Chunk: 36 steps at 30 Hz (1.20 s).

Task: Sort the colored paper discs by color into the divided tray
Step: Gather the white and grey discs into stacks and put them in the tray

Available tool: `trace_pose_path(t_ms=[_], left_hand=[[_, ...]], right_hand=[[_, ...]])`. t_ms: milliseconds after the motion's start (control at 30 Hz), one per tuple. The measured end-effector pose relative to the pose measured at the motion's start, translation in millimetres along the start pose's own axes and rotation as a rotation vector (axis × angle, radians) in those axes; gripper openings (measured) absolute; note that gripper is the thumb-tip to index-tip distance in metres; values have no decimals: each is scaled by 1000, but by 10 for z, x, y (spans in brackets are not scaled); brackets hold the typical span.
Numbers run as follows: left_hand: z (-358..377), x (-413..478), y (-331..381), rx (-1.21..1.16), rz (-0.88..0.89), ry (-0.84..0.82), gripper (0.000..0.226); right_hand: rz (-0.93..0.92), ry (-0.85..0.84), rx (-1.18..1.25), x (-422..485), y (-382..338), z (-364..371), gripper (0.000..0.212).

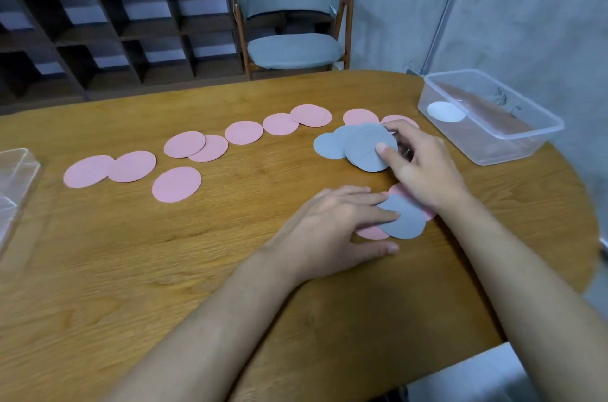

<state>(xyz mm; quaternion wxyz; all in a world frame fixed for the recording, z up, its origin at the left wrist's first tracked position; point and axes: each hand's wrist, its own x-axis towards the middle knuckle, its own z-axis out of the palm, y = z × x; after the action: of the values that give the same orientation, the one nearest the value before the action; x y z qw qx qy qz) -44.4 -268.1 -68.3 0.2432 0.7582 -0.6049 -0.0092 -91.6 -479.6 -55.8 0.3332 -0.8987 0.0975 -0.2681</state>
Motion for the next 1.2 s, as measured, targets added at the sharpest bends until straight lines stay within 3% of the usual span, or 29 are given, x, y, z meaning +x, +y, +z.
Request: trace_pose_path(t_ms=[133,333,433,533,633,733,900,1033,1200], left_hand=[[-51,-17,-113,12,-25,112,41],[-164,-41,-28,215,-3,125,49],[-193,-62,-5,231,34,264,39],[-188,-83,-59,133,-60,399,22],[-177,-71,-109,-118,-232,506,7],[-206,-48,-147,-305,-409,586,6],[-223,-37,-192,-374,-525,645,8],[-245,-27,-166,-324,-551,645,33],[-241,-31,-187,-224,-562,631,33]], right_hand=[[7,-7,3,0,23,19,22],[-14,-14,23,-2,10,26,23],[-22,-32,51,-6,-19,30,24],[-29,-53,105,-18,-73,29,29],[-16,-59,168,-34,-127,18,34],[19,-84,211,-43,-154,36,28],[-17,-185,153,-75,-221,49,25],[-28,-239,92,-114,-294,81,18],[-21,-300,-57,-139,-381,112,42]])
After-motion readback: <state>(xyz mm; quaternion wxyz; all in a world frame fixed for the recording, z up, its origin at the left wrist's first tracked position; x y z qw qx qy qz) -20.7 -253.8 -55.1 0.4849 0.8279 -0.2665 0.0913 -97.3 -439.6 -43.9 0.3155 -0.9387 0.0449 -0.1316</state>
